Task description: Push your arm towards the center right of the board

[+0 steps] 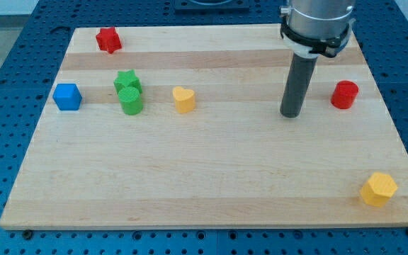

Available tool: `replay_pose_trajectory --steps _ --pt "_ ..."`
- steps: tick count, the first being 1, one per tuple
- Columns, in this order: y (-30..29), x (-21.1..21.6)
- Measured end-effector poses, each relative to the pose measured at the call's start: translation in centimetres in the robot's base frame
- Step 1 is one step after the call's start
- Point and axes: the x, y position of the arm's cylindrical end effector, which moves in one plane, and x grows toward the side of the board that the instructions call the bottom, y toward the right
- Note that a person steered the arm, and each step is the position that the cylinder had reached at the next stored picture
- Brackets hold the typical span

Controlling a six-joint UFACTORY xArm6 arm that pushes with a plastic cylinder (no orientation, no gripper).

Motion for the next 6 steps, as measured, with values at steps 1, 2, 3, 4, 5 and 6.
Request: replay_pose_trajectory --steps 1,2,3,4,5,6 --pt "1.0 0.6" --pt "2.7 1.1" --pt "4.3 1.5" --pt "5.8 1.9" --pt "7.3 2.2" --pt "9.0 2.5"
